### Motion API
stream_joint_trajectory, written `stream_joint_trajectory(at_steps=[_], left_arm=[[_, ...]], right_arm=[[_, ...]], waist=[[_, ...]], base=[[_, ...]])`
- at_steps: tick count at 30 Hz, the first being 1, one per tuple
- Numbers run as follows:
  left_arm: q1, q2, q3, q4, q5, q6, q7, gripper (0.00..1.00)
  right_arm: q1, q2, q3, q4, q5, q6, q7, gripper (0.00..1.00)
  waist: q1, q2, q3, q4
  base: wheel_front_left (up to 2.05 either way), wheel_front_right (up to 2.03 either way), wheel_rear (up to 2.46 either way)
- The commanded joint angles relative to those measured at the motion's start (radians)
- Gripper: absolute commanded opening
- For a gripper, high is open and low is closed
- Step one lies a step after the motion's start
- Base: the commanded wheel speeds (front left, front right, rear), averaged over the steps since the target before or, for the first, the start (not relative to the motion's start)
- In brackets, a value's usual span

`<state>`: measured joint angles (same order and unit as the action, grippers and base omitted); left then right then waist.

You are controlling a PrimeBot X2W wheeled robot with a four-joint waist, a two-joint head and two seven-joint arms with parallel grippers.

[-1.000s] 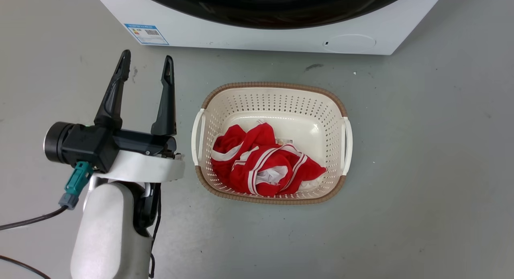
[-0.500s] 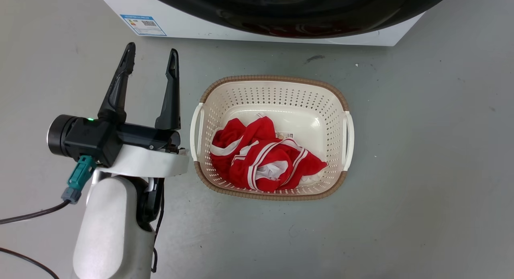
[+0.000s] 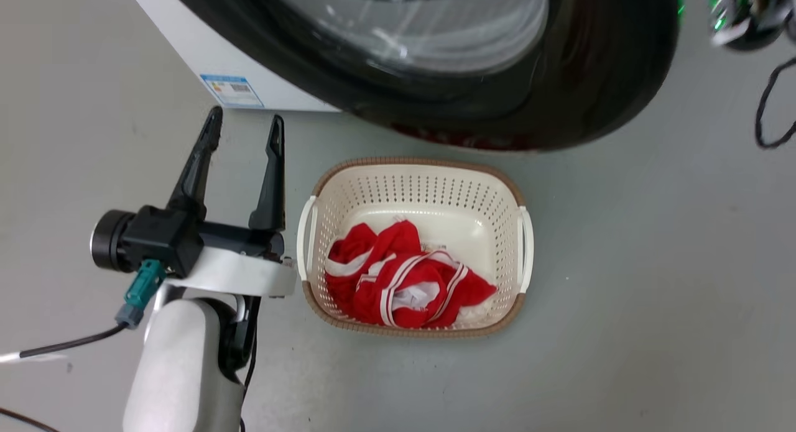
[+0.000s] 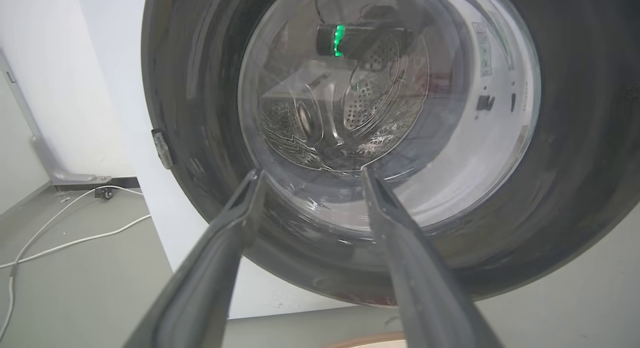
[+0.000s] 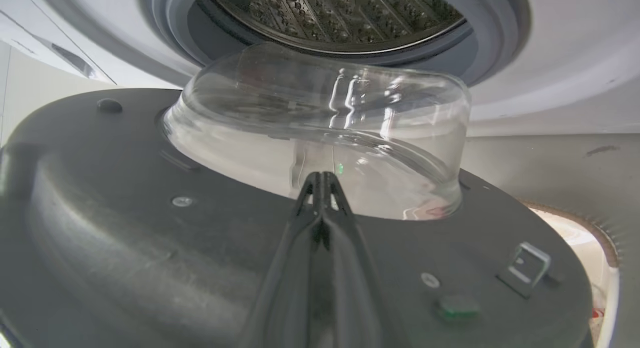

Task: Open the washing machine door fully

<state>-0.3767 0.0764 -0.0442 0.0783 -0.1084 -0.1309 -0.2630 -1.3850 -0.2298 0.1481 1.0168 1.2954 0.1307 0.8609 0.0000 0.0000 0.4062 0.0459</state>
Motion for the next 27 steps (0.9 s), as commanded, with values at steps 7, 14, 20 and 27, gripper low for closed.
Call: stream_joint_trajectory(at_steps=[7,14,20,27], left_arm=[[0.091,-0.002,-0.006,0.024,0.008,0.000,-0.003,1.00],[0.160,-0.001,-0.009,0.037,0.010,0.000,-0.003,1.00],[0.197,-0.004,-0.011,0.047,0.013,0.000,-0.003,1.00],[0.219,-0.008,-0.017,0.053,0.012,0.000,-0.003,1.00]], right_arm=[[0.230,0.033,-0.002,-0.127,0.051,0.000,0.069,0.00],[0.405,0.062,-0.005,-0.245,0.083,0.000,0.121,0.00],[0.518,0.107,0.014,-0.340,0.088,0.000,0.153,0.00],[0.603,0.155,0.052,-0.430,0.082,0.000,0.188,0.00]], waist=[[0.0000,0.0000,-0.152,-0.002],[0.0000,0.0000,-0.231,0.001],[0.0000,0.0000,-0.276,0.003],[0.0000,0.0000,-0.297,0.003]], base=[[0.00,0.00,0.00],[0.00,0.00,0.00],[0.00,0.00,0.00],[0.00,0.00,0.00]])
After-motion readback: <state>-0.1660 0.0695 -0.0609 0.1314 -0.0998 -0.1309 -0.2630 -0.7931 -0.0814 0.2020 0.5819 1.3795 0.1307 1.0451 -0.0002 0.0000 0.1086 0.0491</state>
